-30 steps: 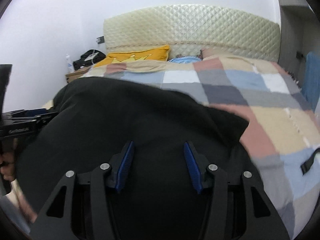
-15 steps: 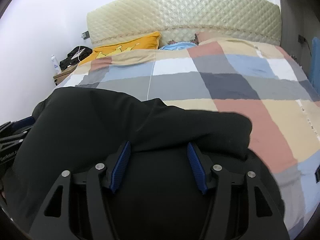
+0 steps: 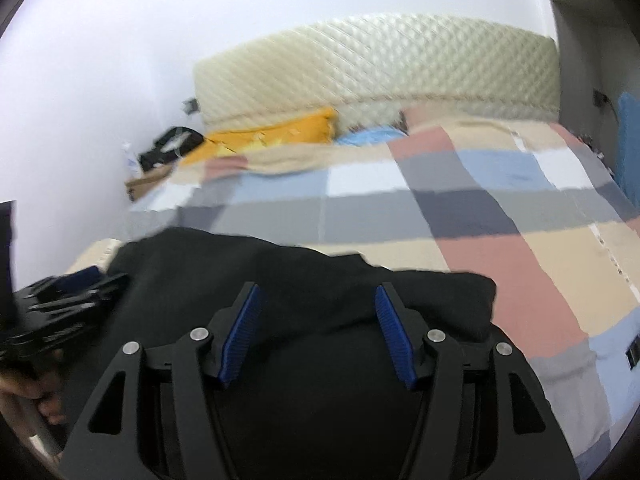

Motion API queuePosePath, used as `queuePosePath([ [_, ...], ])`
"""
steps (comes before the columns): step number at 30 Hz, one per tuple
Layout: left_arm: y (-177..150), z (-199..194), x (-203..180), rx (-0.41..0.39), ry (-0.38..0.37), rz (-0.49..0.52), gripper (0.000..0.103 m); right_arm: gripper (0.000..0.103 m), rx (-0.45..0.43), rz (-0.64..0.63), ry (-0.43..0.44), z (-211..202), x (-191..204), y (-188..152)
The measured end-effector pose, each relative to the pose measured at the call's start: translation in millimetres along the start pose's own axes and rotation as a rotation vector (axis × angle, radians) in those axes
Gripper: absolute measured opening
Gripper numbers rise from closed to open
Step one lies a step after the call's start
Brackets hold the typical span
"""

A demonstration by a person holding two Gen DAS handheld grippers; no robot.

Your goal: Fold large clothes

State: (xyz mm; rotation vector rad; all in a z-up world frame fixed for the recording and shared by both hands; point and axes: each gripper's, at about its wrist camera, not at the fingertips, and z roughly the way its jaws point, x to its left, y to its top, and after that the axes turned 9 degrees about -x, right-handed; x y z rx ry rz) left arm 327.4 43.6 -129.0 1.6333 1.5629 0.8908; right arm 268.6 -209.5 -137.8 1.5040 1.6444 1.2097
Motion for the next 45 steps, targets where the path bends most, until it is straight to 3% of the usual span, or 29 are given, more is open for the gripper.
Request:
queuePosePath([
  [3, 0.1, 10.2, -5.8, 0.038, 0.019, 0.057, 0.068, 0.064, 0.019, -0.041, 0.026, 4.5, 16.6, -5.8],
  [6, -6.4, 16.5, -6.8, 0.059, 0.005, 0.049, 0.069, 0.064, 0.085, -0.064, 0.022, 24.3, 18.1, -23.4],
  [11, -14.5, 19.7, -3.3, 0.070, -0.021, 0.029, 0.071, 0.067, 0.093, -0.075, 0.007, 32.9, 15.6, -34.3],
  [16, -17.3, 18.9, 1.4, 0.067, -0.048, 0.010, 0.071, 0.067, 0.095, -0.129, -0.008, 35.2, 18.7, -39.3],
  [21, -8.9, -1.6, 7.9, -0.001, -0.114, 0.005, 0.071, 0.067, 0.058, -0.030, 0.044, 19.1, 0.5, -23.9],
  [25, -1.4, -6.5, 16.3, -0.013, -0.020, 0.030, 0.071, 0.068, -0.003, 0.059, -0.023, 2.3, -34.5, -5.7],
  [28, -6.1, 6.8, 27.4, 0.047, 0.020, 0.010, 0.071, 0.068, 0.041, 0.085, -0.083, 11.1, -58.5, -12.9],
  [32, -18.5, 23.1, 33.4, 0.098, -0.030, -0.027, 0.071, 0.067, 0.162, 0.113, -0.058, 47.1, -72.3, -42.3],
  [39, -24.5, 17.1, 28.9, 0.082, -0.010, -0.004, 0.071, 0.068, 0.135, 0.090, -0.072, 44.2, -67.4, -45.0],
  [45, -16.6, -30.8, 19.7, 0.018, 0.018, 0.047, 0.071, 0.068, 0.048, 0.074, -0.093, -12.9, -61.9, -25.5],
])
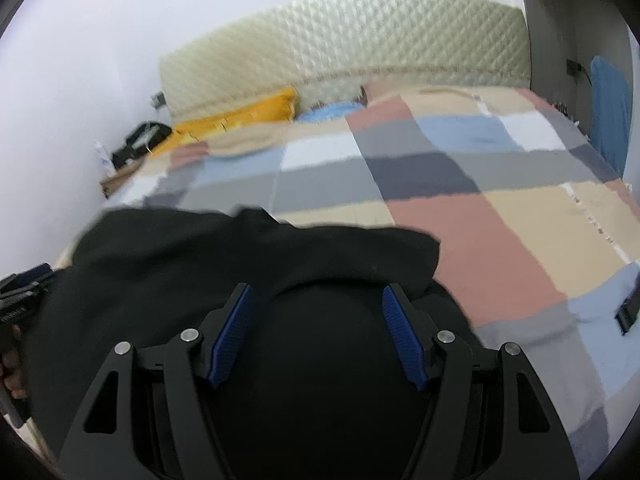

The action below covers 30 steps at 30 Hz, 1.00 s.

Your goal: Fold large clothes

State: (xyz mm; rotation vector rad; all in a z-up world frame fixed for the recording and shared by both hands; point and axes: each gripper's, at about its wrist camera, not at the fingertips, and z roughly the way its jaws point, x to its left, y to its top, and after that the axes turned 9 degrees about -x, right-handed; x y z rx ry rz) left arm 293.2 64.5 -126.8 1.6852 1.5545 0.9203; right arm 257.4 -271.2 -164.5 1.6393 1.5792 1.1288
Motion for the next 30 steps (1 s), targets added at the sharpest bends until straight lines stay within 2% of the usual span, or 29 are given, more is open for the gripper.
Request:
queuePosePath([
  [4, 25.0, -67.9, -7.3, -0.064, -0.010, -0.009, 0.071, 0.068, -0.088, 0.005, 0.028, -63.1, 4.6, 28.7],
  [8, 61.0, -148.9, -13.5, -0.120, -0.045, -0.059, 0.071, 0.068, -0.219, 0.002, 0.085, -146.2, 20.3, 60.5],
  [14, 93.6, -253.6, -27.9, -0.225, -0.075, -0.055, 0.071, 0.068, -0.340, -0.026, 0.104, -249.8, 48.4, 87.9],
  [18, 87.0, -314.9, -36.4, -0.289, -0.089, -0.031, 0.071, 0.068, -0.400, -0.055, 0.118, -309.1, 68.4, 91.8],
  [22, 67.9, -356.3, -38.8, -0.324, -0.089, -0.033, 0.071, 0.070, -0.432, -0.051, 0.154, -348.8, 84.8, 78.4],
  [26, 51.5, -387.3, -41.0, -0.347, -0.079, -0.019, 0.071, 0.073, -0.443, -0.096, 0.158, -380.0, 102.2, 56.0],
  [30, 42.0, -404.7, -40.5, -0.330, -0.101, -0.034, 0.071, 0.074, -0.450, -0.111, 0.159, -401.2, 111.6, 41.4],
])
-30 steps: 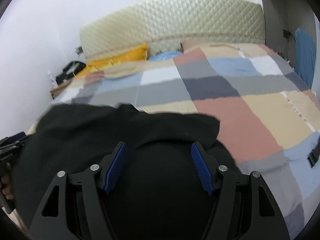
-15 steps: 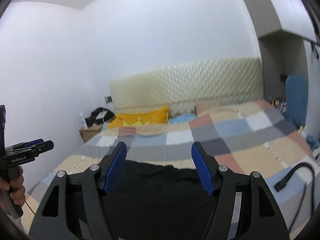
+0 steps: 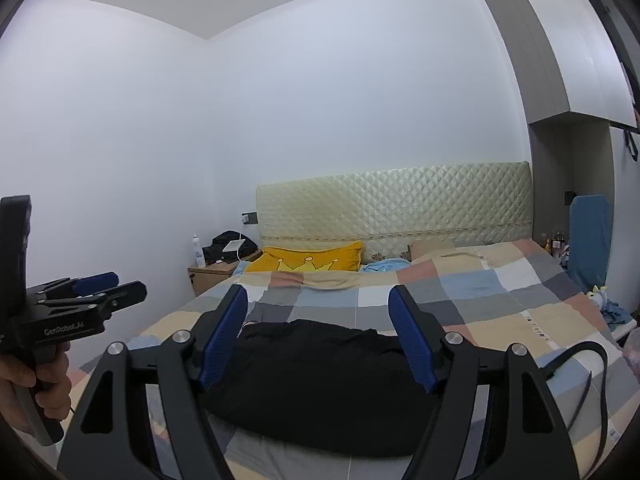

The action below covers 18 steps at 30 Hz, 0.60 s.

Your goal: Fold large clothes

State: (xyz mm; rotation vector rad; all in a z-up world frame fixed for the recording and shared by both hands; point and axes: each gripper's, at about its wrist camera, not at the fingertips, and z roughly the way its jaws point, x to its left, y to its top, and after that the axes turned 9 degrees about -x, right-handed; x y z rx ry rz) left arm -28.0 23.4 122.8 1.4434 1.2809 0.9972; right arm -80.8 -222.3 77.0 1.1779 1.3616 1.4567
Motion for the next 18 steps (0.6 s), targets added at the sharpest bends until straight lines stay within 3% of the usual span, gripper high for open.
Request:
queuePosePath([
  [4, -10.5, -9.4, -2.3, 0.026, 0.014, -0.003, 0.071, 0.074, 0.010, 0.021, 0.014, -18.2, 5.1, -13.8],
  [8, -31.1, -2.5, -6.1, 0.102, -0.017, -0.008, 0.071, 0.074, 0.046, -0.004, -0.040, -26.8, 6.8, -30.9],
  [18, -70.4, 11.5, 0.5, 0.195, 0.032, -0.058, 0.071, 0.074, 0.133, 0.084, -0.109, -26.4, 0.6, -67.3],
])
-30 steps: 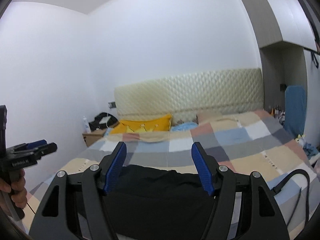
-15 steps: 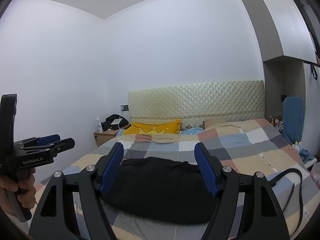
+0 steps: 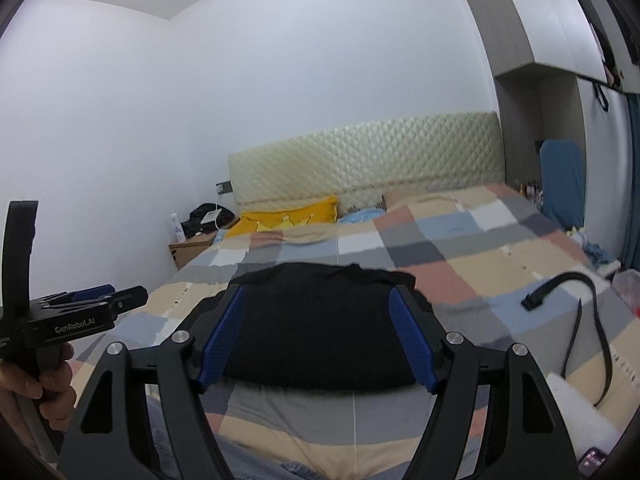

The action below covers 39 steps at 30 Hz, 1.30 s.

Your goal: Fold large clothes

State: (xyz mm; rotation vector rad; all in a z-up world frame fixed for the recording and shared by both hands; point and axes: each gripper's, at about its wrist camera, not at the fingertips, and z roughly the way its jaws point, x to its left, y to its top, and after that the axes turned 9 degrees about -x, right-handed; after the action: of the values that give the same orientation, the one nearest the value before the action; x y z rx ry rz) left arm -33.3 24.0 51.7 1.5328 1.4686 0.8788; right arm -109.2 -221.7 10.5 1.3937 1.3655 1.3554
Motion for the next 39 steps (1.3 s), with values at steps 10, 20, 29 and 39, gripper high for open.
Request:
queuePosePath([
  [10, -10.9, 10.7, 2.4, 0.033, 0.028, 0.019, 0.071, 0.074, 0.071, -0.033, -0.017, 7.8, 4.2, -16.8],
  [20, -20.4, 16.1, 3.3, 0.065, 0.039, 0.020, 0.071, 0.079, 0.110, -0.027, -0.052, 10.6, -1.8, -24.2],
  [29, -24.4, 15.8, 2.5, 0.064, 0.055, 0.014, 0.071, 0.085, 0.126, -0.017, -0.071, 11.5, -4.4, -29.4],
  [39, -25.7, 15.2, 9.5, 0.071, 0.064, -0.003, 0.071, 0.102, 0.126, -0.012, -0.094, 10.4, -7.6, -34.7],
])
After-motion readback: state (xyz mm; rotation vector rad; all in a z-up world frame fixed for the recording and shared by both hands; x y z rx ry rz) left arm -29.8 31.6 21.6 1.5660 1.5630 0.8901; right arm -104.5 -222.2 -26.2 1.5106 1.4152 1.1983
